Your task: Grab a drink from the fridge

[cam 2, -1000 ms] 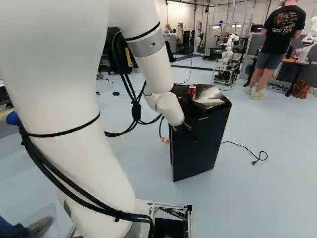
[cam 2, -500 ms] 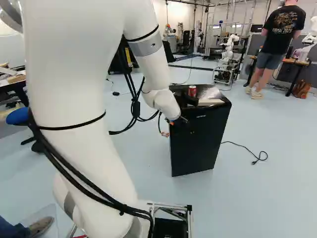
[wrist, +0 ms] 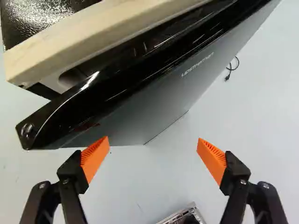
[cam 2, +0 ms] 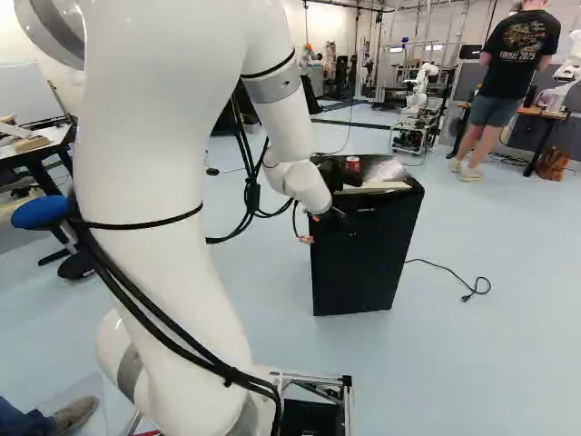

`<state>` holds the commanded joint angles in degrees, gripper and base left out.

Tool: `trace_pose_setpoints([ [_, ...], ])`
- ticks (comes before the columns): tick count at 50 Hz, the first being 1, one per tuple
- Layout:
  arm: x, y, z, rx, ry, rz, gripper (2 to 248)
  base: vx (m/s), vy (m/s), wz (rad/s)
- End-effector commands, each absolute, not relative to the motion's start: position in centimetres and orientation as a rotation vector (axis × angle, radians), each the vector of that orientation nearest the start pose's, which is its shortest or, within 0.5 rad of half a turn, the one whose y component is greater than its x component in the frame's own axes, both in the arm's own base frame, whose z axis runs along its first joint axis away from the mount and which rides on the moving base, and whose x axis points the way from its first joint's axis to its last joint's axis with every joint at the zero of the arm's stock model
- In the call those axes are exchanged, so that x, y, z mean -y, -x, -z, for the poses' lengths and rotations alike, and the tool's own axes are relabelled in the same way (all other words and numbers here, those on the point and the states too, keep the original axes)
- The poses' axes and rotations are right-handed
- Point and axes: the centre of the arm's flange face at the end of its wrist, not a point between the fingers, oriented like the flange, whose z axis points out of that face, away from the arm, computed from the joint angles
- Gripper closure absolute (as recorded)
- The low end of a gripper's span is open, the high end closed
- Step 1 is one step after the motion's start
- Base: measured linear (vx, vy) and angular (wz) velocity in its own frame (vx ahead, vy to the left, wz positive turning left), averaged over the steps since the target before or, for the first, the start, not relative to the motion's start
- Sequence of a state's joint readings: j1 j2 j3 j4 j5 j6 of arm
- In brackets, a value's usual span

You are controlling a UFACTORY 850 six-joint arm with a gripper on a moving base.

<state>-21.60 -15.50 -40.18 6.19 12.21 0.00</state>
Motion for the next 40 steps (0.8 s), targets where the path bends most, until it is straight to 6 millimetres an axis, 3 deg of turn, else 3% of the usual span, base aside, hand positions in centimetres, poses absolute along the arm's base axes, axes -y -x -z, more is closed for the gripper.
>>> trace_pose_setpoints([
  [40, 17.7, -45.6, -34.3, -0.73, 2.992, 1.026, 3, 0.0, 0.0, 0.0],
])
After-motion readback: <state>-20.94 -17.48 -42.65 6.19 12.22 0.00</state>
